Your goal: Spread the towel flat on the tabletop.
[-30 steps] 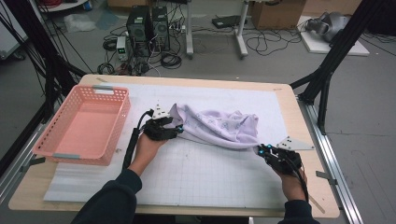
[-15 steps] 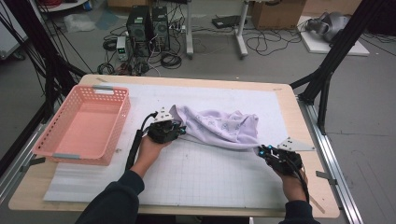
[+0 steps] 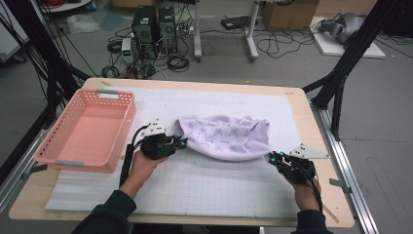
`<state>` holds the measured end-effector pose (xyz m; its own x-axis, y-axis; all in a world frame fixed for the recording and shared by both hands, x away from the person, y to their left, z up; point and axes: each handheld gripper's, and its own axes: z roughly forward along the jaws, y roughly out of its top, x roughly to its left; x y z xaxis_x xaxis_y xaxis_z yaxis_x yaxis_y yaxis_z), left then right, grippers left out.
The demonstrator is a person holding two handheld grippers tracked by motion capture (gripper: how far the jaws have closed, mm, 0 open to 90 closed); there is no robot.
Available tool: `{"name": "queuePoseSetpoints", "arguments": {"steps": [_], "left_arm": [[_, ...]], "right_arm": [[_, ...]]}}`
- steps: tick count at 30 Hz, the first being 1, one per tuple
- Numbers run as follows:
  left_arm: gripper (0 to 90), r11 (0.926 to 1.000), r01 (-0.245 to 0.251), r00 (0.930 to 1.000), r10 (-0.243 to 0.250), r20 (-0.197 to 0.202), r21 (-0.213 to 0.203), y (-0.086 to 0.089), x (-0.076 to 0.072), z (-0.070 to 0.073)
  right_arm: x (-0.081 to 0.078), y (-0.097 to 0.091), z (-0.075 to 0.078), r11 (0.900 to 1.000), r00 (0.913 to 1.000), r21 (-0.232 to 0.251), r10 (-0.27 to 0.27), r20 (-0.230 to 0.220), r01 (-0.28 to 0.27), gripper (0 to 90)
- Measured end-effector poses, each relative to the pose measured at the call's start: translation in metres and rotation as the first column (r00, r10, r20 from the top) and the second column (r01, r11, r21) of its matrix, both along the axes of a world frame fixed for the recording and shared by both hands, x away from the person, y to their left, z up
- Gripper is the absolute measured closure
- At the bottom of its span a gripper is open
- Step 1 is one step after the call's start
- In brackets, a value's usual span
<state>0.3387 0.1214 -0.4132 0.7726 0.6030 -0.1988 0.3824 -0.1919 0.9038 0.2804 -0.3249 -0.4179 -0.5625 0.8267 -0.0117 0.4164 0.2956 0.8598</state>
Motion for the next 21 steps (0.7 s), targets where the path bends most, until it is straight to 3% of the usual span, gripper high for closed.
{"name": "queuePoseSetpoints", "arguments": {"steps": [5,10,17,21], "left_arm": [[78.1,0.9978,0.019,0.9993,-0.021,-0.030,-0.063,0.014,-0.016,0.001],[78.1,0.9962,0.036,0.9984,-0.039,-0.042,-0.080,0.028,-0.037,0.004],[78.2,0.9957,0.011,0.9962,-0.018,-0.086,-0.092,0.037,-0.074,0.000],[78.7,0.9942,-0.019,0.9927,0.006,-0.121,-0.106,0.037,-0.101,-0.005]], "right_arm": [[-0.005,0.003,0.002,1.0000,1.0000,-0.002,0.002,0.002,-0.002,81.9],[-0.015,0.006,0.007,1.0000,0.9999,-0.001,0.009,0.009,-0.009,81.8],[-0.041,0.009,0.009,0.9989,0.9990,-0.018,0.043,0.012,-0.043,81.7],[-0.066,0.010,0.008,0.9971,0.9977,-0.034,0.068,-0.001,-0.068,81.7]]}}
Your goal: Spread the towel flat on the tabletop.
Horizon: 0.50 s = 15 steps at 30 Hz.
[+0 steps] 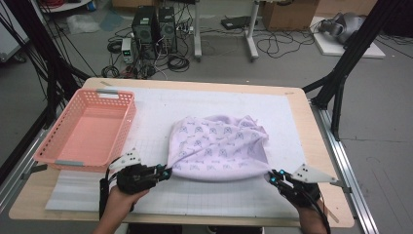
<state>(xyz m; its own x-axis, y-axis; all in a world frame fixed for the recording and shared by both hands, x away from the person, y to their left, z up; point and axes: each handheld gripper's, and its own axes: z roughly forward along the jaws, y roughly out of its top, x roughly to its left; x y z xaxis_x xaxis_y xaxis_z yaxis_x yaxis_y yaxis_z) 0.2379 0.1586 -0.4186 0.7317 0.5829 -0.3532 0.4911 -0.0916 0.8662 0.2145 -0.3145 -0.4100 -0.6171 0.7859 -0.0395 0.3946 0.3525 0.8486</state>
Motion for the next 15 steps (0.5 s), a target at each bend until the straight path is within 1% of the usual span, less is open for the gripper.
{"name": "queuePoseSetpoints", "arguments": {"steps": [1,2,4,8,9,10,13,14,15], "left_arm": [[79.0,1.0000,-0.003,1.0000,0.003,-0.004,-0.003,0.000,-0.007,-0.001],[79.4,1.0000,-0.007,1.0000,0.007,-0.001,0.001,0.000,-0.015,-0.002],[79.6,0.9998,-0.019,0.9998,0.019,-0.009,0.001,0.000,-0.030,-0.004],[79.6,0.9995,-0.032,0.9992,0.032,-0.022,0.008,0.000,-0.058,-0.007],[79.6,0.9993,-0.037,0.9989,0.037,-0.028,0.006,0.001,-0.065,-0.008],[79.6,0.9992,-0.038,0.9989,0.038,-0.028,0.010,0.002,-0.072,-0.009],[79.5,0.9990,-0.045,0.9979,0.045,-0.046,0.000,0.007,-0.089,-0.009],[79.2,0.9988,-0.049,0.9975,0.049,-0.052,-0.007,0.010,-0.094,-0.009],[78.5,0.9984,-0.055,0.9973,0.055,-0.050,-0.008,0.012,-0.097,-0.009]], "right_arm": [[-0.006,0.000,0.000,0.9999,0.9999,-0.005,0.009,0.005,-0.009,81.6],[-0.013,-0.001,-0.001,0.9999,0.9999,-0.004,0.010,-0.004,-0.010,81.6],[-0.026,-0.002,-0.002,0.9996,0.9997,-0.012,0.024,0.000,-0.024,81.5],[-0.052,-0.004,-0.003,0.9989,0.9990,-0.019,0.043,-0.014,-0.043,81.5],[-0.058,-0.004,-0.004,0.9982,0.9985,-0.026,0.053,-0.008,-0.053,81.5],[-0.063,-0.004,-0.004,0.9979,0.9982,-0.025,0.059,-0.012,-0.059,81.5],[-0.076,-0.003,-0.003,0.9956,0.9959,-0.030,0.089,-0.018,-0.089,81.7],[-0.080,-0.002,-0.003,0.9947,0.9951,-0.037,0.095,-0.026,-0.096,81.6],[-0.082,-0.001,-0.003,0.9935,0.9941,-0.044,0.104,-0.029,-0.105,81.2]]}}
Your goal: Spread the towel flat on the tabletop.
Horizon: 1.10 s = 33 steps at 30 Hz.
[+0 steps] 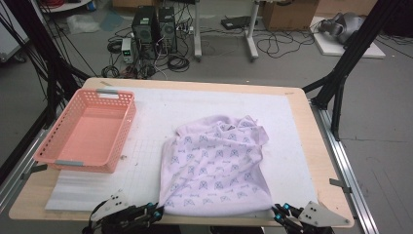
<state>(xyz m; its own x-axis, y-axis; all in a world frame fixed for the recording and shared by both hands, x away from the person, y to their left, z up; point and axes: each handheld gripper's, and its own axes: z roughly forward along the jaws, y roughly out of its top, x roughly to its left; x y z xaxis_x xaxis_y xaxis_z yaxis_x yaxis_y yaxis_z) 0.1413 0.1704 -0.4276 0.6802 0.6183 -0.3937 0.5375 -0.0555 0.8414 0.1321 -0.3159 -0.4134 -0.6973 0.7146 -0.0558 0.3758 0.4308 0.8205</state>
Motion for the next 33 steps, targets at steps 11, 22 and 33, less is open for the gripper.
{"name": "queuePoseSetpoints", "arguments": {"steps": [11,22,33], "left_arm": [[44.4,0.9778,-0.196,0.9804,0.193,0.038,0.076,0.019,0.004,-0.010],[38.8,0.9754,-0.158,0.9869,0.151,0.057,0.153,-0.004,0.052,-0.014],[34.1,0.9691,-0.090,0.9958,0.091,0.009,0.230,-0.017,0.109,-0.022]], "right_arm": [[0.006,-0.010,-0.005,0.9917,0.9973,0.106,-0.072,-0.013,0.073,50.5],[0.041,-0.003,-0.014,0.9899,0.9931,0.080,-0.116,-0.021,0.117,43.2],[0.088,0.012,-0.023,0.9920,0.9918,0.049,-0.113,-0.059,0.116,40.2]]}}
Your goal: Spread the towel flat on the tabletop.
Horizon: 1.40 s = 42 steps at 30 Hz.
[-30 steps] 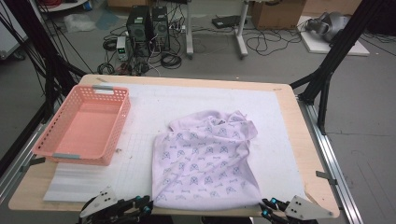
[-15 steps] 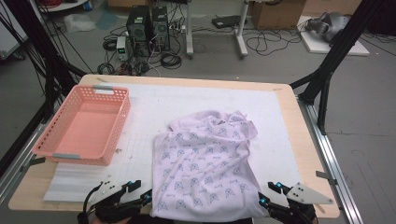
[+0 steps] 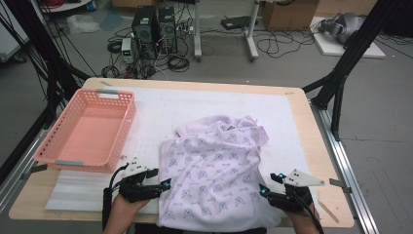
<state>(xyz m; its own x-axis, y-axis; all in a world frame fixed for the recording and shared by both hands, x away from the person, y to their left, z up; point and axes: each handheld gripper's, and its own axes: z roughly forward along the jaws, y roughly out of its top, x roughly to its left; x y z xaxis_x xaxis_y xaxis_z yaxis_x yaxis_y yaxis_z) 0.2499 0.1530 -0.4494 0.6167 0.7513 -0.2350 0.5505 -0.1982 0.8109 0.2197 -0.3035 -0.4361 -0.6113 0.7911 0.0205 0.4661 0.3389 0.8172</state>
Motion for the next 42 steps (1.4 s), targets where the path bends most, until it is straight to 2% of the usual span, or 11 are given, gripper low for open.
{"name": "queuePoseSetpoints", "arguments": {"steps": [9,13,15,17,20,21,24,28,31,37,42], "left_arm": [[31.6,0.9924,0.082,0.9964,-0.084,0.012,0.091,-0.018,0.033,-0.002],[34.8,0.9800,0.094,0.9934,-0.104,0.047,0.175,-0.024,0.041,-0.002],[37.9,0.9677,0.103,0.9892,-0.124,0.078,0.230,-0.028,0.041,-0.002],[42.9,0.9683,0.112,0.9882,-0.132,0.078,0.224,-0.027,0.043,-0.001],[82.6,0.9718,0.101,0.9902,-0.119,0.072,0.213,-0.023,0.045,0.000],[86.2,0.9750,0.100,0.9916,-0.114,0.062,0.198,-0.022,0.047,0.000],[87.2,0.9752,0.053,0.9951,-0.070,0.070,0.215,-0.019,0.051,0.002],[87.3,0.9848,-0.024,0.9963,0.009,0.085,0.172,-0.007,0.064,0.006],[87.3,0.9822,-0.075,0.9934,0.059,0.098,0.172,-0.004,0.080,0.008],[87.3,0.9763,-0.148,0.9838,0.128,0.126,0.158,-0.007,0.119,0.022],[87.3,0.9690,-0.225,0.9657,0.208,0.156,0.102,-0.013,0.147,0.030]], "right_arm": [[0.038,0.013,-0.008,0.9990,0.9994,-0.044,0.010,-0.032,-0.011,37.0],[0.051,0.020,-0.014,0.9947,0.9980,-0.098,0.025,-0.058,-0.031,39.4],[0.057,0.021,-0.013,0.9960,0.9957,-0.071,0.049,-0.079,-0.054,49.0],[0.061,0.022,-0.013,0.9954,0.9932,-0.056,0.073,-0.091,-0.078,57.0],[0.064,0.025,-0.012,0.9925,0.9888,-0.049,0.106,-0.105,-0.112,78.5],[0.065,0.026,-0.012,0.9895,0.9847,-0.041,0.134,-0.112,-0.139,86.0],[0.065,0.028,-0.011,0.9889,0.9844,-0.044,0.137,-0.111,-0.142,86.8],[0.064,0.027,-0.013,0.9919,0.9876,-0.018,0.123,-0.097,-0.126,86.8],[0.066,0.028,-0.014,0.9935,0.9916,-0.032,0.107,-0.073,-0.109,86.6],[0.080,0.023,-0.013,0.9987,0.9992,-0.049,0.016,-0.037,-0.018,86.7],[0.103,0.023,-0.011,0.9956,0.9963,-0.038,-0.085,0.006,0.086,86.6]]}}
